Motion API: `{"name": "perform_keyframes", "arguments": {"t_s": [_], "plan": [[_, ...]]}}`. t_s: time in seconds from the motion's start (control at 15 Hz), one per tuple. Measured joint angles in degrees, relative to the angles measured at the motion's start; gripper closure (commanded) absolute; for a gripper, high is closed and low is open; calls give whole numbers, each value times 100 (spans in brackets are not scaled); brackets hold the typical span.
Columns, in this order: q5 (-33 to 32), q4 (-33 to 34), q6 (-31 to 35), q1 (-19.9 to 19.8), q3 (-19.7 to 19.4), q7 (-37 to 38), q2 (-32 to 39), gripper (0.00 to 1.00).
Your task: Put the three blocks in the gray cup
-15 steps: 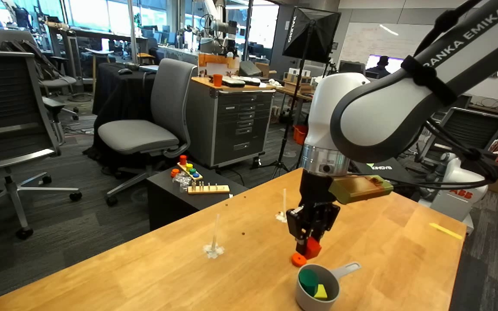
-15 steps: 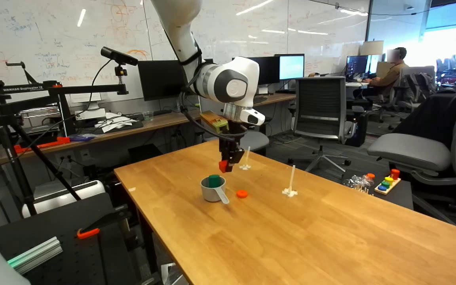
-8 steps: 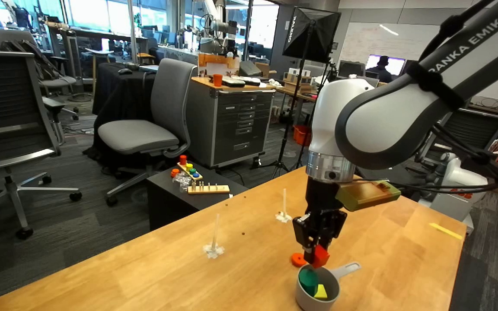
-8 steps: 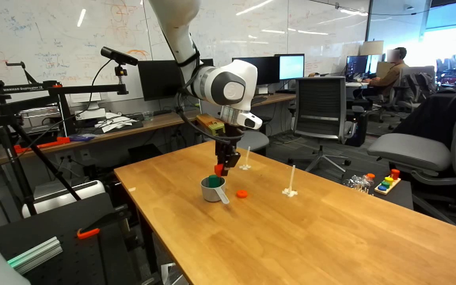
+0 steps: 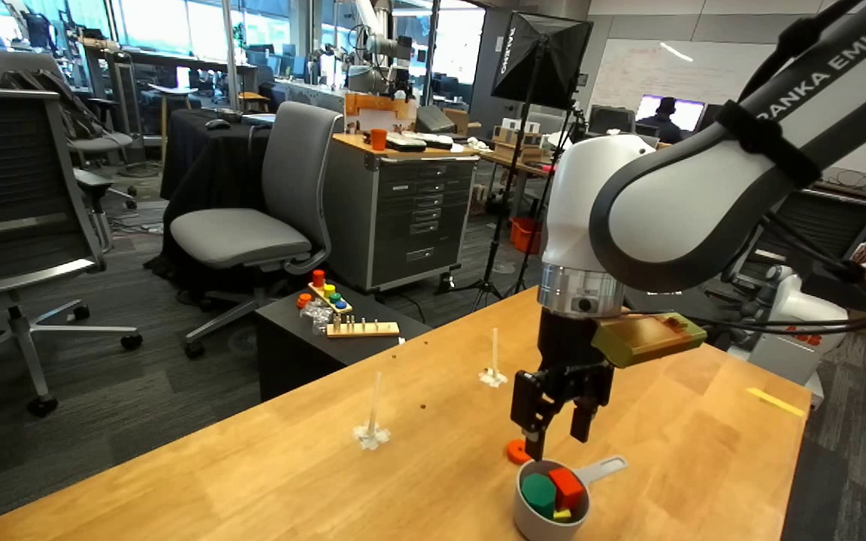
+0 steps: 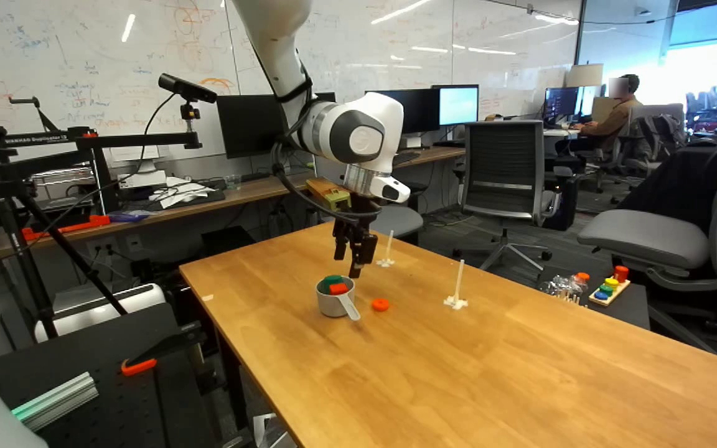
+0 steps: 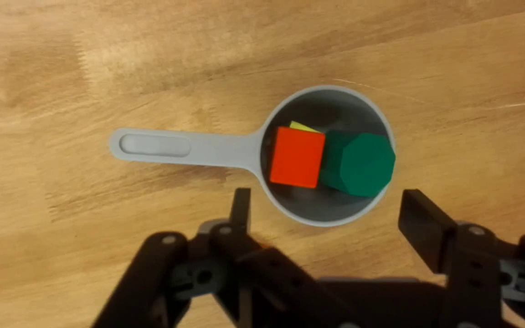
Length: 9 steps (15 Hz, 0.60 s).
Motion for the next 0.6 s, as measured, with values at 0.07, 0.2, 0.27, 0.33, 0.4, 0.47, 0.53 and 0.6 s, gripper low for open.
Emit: {"name": "perform_keyframes", "arguments": {"t_s": [0.07,0.2,0.27,0.33,0.4,0.47,0.53,0.6], "plan": [[0,-2,-9,0,0,0,-6,0],[0,-6,-10,0,0,-12,-13,0],[0,-7,-11,-3,0,-14,-19,0],[0,-7,-23,-14,-5,-19,-29,0],[0,-4,-36,-31,-24,-23,-40,0],[0,5,-57,-56,-55,-28,-56,0],[-2,34,-102,-84,-105,-33,-78,0],[-6,78,-143,-116,-167,-40,-102,0]]}}
